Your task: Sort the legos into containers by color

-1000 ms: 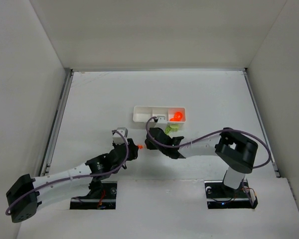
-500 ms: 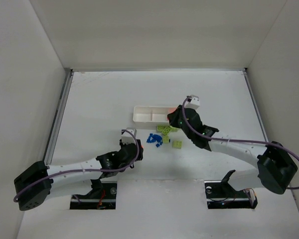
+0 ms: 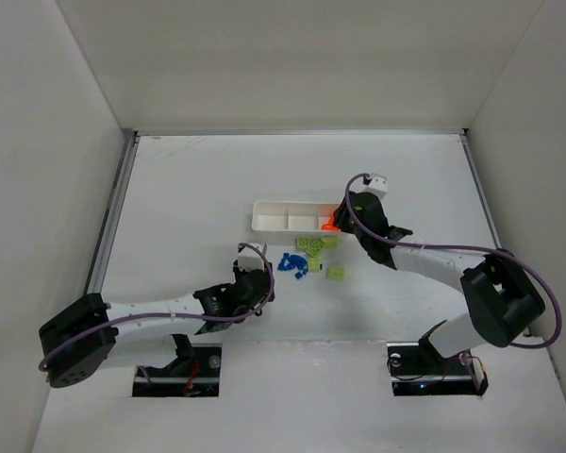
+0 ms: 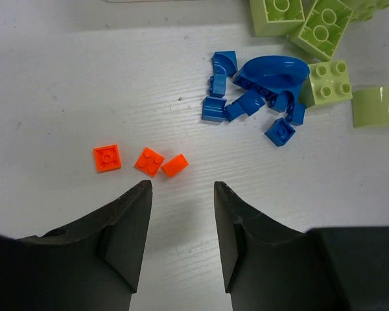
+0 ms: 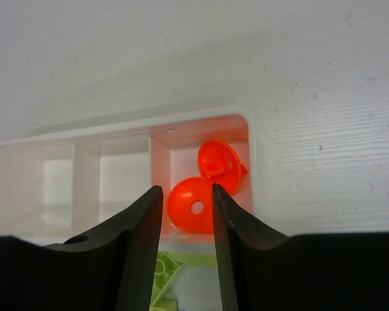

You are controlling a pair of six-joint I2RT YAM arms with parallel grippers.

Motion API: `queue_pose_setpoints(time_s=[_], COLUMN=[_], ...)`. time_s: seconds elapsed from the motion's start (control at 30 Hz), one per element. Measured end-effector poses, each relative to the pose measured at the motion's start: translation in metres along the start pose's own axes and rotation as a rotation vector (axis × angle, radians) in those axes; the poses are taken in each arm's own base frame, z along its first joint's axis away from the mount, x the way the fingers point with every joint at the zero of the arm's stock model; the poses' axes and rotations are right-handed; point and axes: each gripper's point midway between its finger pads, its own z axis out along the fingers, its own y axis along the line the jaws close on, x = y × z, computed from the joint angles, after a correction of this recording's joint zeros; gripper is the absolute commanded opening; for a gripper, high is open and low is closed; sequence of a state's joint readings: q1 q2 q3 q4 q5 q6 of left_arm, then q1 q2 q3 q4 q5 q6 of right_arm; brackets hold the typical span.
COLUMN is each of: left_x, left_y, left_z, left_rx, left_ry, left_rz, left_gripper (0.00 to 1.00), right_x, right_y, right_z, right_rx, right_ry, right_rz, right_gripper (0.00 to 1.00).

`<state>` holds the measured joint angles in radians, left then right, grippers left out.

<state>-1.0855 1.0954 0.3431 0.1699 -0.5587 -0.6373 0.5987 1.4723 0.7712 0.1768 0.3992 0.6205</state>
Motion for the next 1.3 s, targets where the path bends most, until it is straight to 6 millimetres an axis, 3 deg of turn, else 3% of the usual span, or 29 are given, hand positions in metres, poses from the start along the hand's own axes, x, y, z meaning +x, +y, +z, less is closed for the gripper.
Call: queue_pose_setpoints(time_s=[0.23, 0.5, 0.67, 0.87, 1.3], left_x=[0.001, 0.002, -0.001, 0.0, 0.005], left_y=[0.0, -0.002, 0.0, 0.004, 0.004], left_z=[0.006, 0.017, 0.022, 0.025, 0.031], left_rx=[-0.023, -0.06, -0.09, -0.114, -0.132], left_ry=[0.003, 0.014, 0.006, 0.007, 0.024], left_rz=[0.024, 0.068, 0.077, 0.083, 0.103], left_gripper=[0.37, 0.33, 0.29, 0.32, 0.14], right_x=[-0.007, -0.007, -0.009, 0.0, 0.0], right_y=[0.007, 0.021, 0.018, 0.008, 0.005], right_z=[-0.004, -0.035, -0.046, -0.052, -0.056], right_rx=[-0.031, -0.122, -0.141, -0.137, -0.143], right_ry=[-0.024, -0.053, -0.07, -0.064, -0.068], right_rz=[-0.006, -0.016, -0.015, -0.018, -0.015], right_gripper=[0.43, 0.43, 0.43, 0.43, 0.43])
